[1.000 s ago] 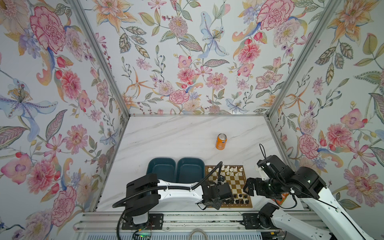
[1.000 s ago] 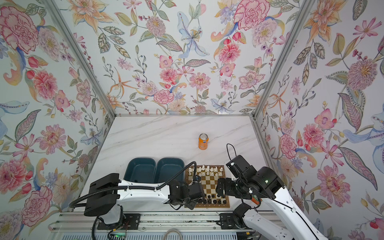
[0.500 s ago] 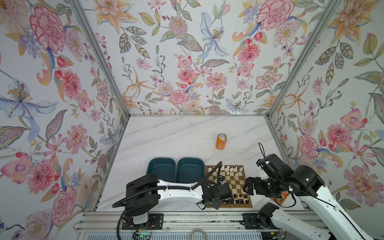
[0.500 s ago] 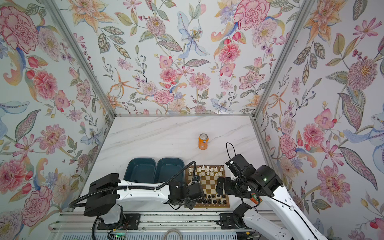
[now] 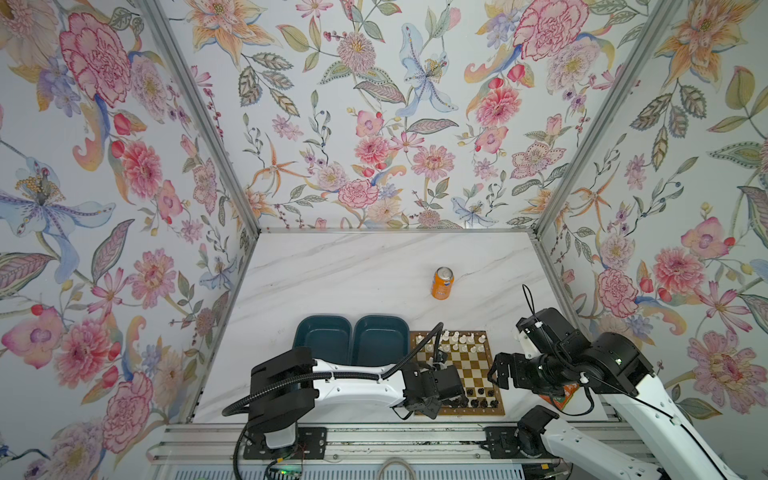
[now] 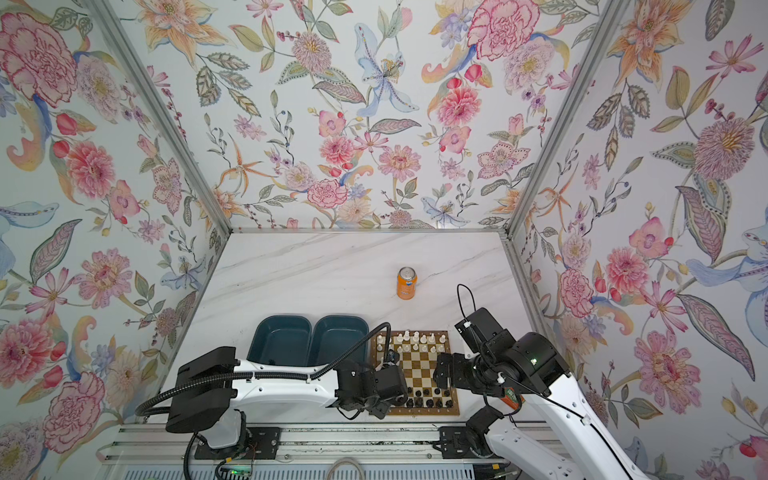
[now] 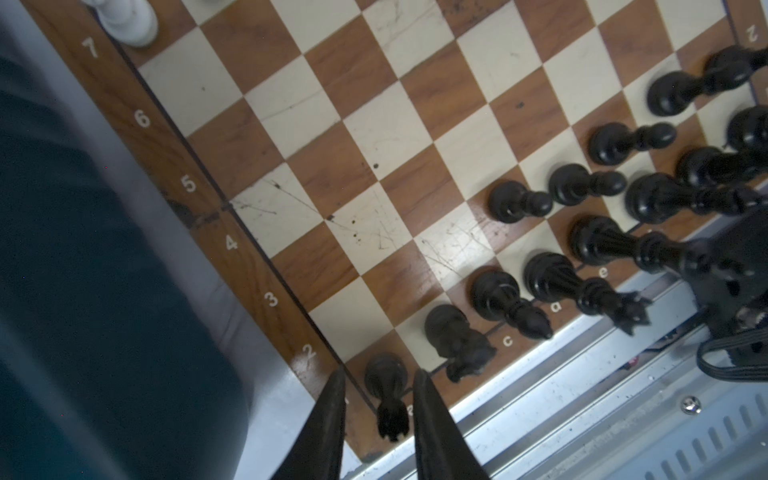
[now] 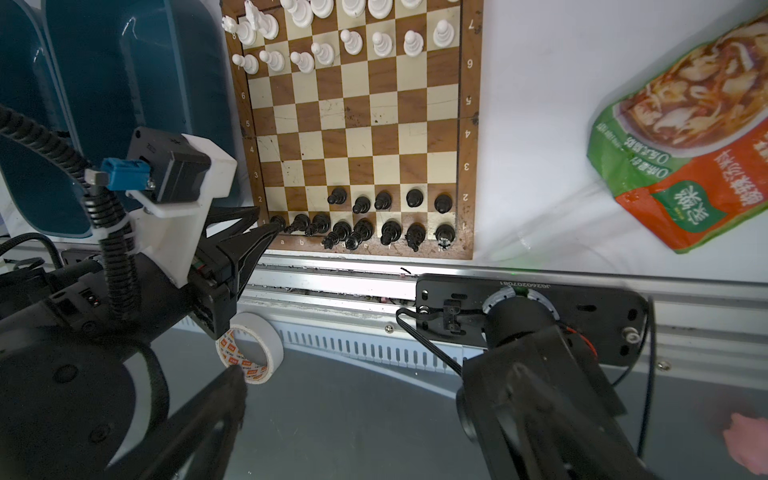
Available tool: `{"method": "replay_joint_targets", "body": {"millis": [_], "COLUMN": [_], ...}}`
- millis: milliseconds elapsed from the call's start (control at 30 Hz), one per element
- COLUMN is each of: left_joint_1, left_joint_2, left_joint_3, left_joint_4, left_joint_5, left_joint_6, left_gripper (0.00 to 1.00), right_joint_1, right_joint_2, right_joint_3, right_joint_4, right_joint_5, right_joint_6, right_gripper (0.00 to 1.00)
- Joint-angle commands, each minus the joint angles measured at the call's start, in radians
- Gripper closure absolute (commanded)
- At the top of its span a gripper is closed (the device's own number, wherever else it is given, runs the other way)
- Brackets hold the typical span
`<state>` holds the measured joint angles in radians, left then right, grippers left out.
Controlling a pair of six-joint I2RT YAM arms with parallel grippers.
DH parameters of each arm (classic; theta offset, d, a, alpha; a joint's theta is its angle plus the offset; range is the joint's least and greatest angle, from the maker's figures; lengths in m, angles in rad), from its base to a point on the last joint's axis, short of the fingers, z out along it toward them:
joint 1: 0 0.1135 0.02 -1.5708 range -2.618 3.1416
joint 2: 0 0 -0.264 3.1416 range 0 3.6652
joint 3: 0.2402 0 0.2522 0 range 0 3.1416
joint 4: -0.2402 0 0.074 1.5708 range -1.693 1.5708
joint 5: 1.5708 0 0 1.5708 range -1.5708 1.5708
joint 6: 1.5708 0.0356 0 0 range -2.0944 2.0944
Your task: Set up the chess pieces on the board
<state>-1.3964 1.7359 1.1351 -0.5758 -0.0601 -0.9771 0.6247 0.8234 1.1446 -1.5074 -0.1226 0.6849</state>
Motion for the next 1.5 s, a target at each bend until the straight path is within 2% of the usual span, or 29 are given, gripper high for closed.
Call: {"method": "replay_joint_targets", "body": {"millis": [0,233,333,367,500,633,667,700,800,900,1067,1233,1467], "left_joint_1": [-0.007,-0.004,0.012,0.022,0.09,0.206,0.236,0.277,0.377,0.451,0.531,0.681,0.838], "left_joint_2": [-0.032,-0.065,-0.107,-0.124,-0.256,-0.443,-0.485,-0.537,-0.662,-0.721,-0.727,-0.739,-0.728], "left_joint_3": [0.013,0.076,0.105,0.113,0.13,0.091,0.075,0.054,0.008,-0.013,-0.03,-0.097,-0.111], "left_joint_4": [-0.031,-0.093,-0.133,-0.142,-0.162,-0.17,-0.173,-0.182,-0.212,-0.268,-0.331,-0.274,-0.235], "left_joint_5": [-0.03,-0.087,-0.129,-0.143,-0.225,-0.305,-0.317,-0.33,-0.339,-0.328,-0.308,-0.204,-0.111], "left_joint_6": [-0.011,-0.014,-0.015,-0.017,-0.018,-0.016,-0.014,-0.015,-0.002,0.024,0.077,0.16,0.256], "left_gripper": [0.69,0.68,0.65,0.64,0.61,0.58,0.56,0.55,0.52,0.51,0.49,0.47,0.47], "right_joint_1": [-0.006,-0.008,-0.008,-0.008,-0.006,-0.003,-0.001,0.002,0.016,0.072,0.168,0.287,0.361], "right_joint_2": [-0.005,0.0,0.014,0.02,0.064,0.113,0.124,0.137,0.175,0.217,0.282,0.371,0.469], "right_joint_3": [0.004,-0.002,0.001,0.003,0.012,0.018,0.021,0.021,0.01,-0.012,-0.056,-0.092,-0.134], "right_joint_4": [-0.022,-0.012,0.006,0.015,0.053,0.11,0.124,0.14,0.188,0.232,0.316,0.397,0.525], "right_joint_5": [0.001,0.001,-0.008,-0.01,-0.014,-0.044,-0.046,-0.048,-0.057,-0.054,-0.046,-0.024,-0.027], "right_joint_6": [-0.013,-0.019,-0.033,-0.039,-0.076,-0.107,-0.111,-0.111,-0.11,-0.095,-0.042,0.002,0.036], "right_gripper": [0.01,0.0,0.05,0.12,0.55,0.83,0.97,1.0,1.0,0.99,0.98,0.96,0.97]}}
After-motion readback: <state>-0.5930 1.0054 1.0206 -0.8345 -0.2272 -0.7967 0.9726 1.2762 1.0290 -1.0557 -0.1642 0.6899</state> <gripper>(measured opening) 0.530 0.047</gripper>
